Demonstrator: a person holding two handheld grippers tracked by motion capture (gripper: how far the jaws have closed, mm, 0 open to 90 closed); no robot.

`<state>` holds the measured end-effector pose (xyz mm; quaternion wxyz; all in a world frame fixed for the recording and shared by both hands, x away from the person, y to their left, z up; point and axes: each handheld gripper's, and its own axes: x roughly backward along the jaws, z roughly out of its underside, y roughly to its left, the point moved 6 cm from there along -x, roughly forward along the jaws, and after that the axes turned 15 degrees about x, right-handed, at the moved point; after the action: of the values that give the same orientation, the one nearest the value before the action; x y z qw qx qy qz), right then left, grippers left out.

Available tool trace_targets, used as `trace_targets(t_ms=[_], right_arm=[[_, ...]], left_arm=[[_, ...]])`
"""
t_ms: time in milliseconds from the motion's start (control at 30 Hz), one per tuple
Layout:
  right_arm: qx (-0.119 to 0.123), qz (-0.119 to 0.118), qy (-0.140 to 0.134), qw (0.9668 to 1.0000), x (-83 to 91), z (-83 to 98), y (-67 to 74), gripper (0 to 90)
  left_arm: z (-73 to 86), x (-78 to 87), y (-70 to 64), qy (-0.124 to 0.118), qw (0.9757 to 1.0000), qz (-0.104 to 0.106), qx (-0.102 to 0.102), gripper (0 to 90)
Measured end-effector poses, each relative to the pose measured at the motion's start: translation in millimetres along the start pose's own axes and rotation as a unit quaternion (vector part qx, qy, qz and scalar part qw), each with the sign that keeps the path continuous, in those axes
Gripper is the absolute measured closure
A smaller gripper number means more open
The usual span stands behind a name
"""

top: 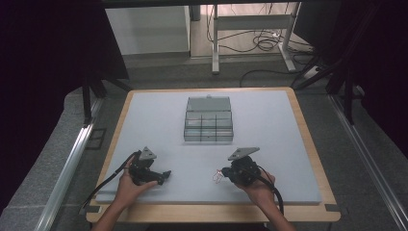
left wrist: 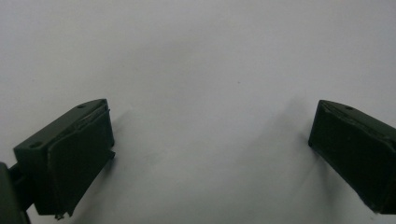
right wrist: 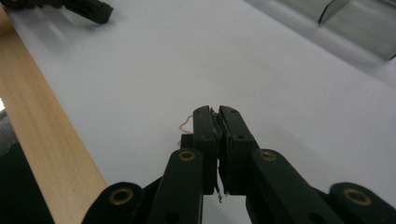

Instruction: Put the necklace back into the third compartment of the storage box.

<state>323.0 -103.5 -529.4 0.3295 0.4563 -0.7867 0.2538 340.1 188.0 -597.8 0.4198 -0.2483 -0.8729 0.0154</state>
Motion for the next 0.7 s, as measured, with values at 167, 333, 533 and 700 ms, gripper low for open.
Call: trace_targets(t_ms=[167,333,533,700], right_arm=[[0.005,0.005,-0.010,0.9999,7.6,-4.7,-1.3,84.9],[0.007,0.010,-0.020,0.9997,13.8,-8.8,-2.6,84.9],[0.011,0.017,-0.038,0.9991,24.6,-16.5,-6.5,84.9],[0.007,0.016,-0.047,0.9987,30.8,-21.8,-9.3,84.9]], left_arm=[[0.0,0.0,0.0,0.000,1.0000,0.000,0.000,0.0],[0.0,0.0,0.0,0.000,1.0000,0.000,0.000,0.0],[-0.1,-0.1,-0.3,-0.002,1.0000,0.000,0.002,0.0],[-0.1,-0.1,-0.2,-0.002,1.0000,0.000,0.001,0.0]])
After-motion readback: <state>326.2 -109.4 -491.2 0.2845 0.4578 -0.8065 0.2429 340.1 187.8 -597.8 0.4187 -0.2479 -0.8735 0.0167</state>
